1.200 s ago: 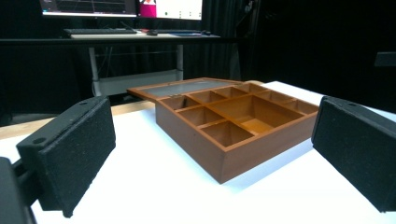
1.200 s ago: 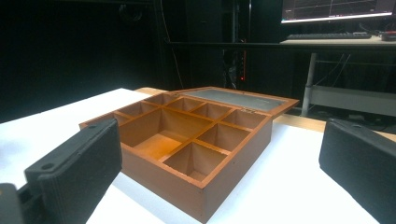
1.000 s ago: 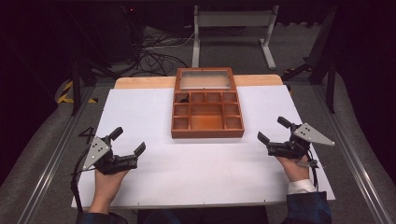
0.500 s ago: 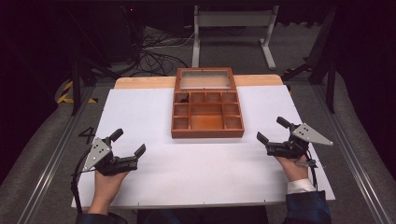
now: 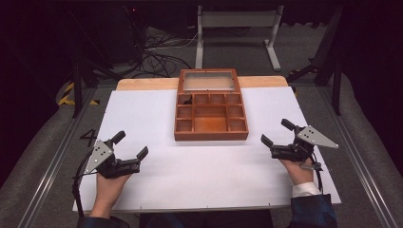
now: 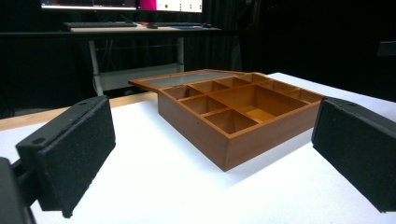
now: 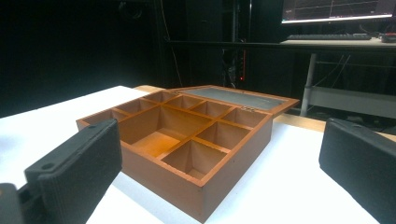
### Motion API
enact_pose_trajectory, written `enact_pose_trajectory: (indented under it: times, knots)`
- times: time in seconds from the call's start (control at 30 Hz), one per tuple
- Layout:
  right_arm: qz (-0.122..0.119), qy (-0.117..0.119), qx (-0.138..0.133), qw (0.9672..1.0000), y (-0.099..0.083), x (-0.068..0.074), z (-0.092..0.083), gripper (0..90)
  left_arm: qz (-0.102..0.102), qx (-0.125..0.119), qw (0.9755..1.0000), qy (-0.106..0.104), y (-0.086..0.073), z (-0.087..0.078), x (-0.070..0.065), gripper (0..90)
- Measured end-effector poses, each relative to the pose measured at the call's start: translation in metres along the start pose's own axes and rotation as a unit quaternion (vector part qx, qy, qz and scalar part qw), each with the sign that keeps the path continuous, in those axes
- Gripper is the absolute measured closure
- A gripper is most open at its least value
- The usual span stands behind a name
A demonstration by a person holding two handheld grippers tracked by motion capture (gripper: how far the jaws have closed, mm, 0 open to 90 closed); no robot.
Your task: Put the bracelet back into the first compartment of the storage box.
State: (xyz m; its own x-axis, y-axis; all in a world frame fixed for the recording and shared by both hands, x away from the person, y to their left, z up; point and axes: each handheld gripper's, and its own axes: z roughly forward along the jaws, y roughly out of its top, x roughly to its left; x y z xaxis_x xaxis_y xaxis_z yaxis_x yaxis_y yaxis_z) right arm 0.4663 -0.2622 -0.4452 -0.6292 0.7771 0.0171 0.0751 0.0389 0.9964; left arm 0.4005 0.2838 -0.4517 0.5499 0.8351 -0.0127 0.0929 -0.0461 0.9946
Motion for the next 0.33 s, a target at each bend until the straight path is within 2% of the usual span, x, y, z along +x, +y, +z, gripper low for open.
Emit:
enact_pose_trajectory:
  times: [0.33]
  knots:
    - [0.001, -0.001, -0.004, 1.0, 0.0001, -0.0001, -0.0001, 0.0, -0.008, 0.0, 1.0, -0.004, -0.0003, 0.0005, 0.0005, 0.2]
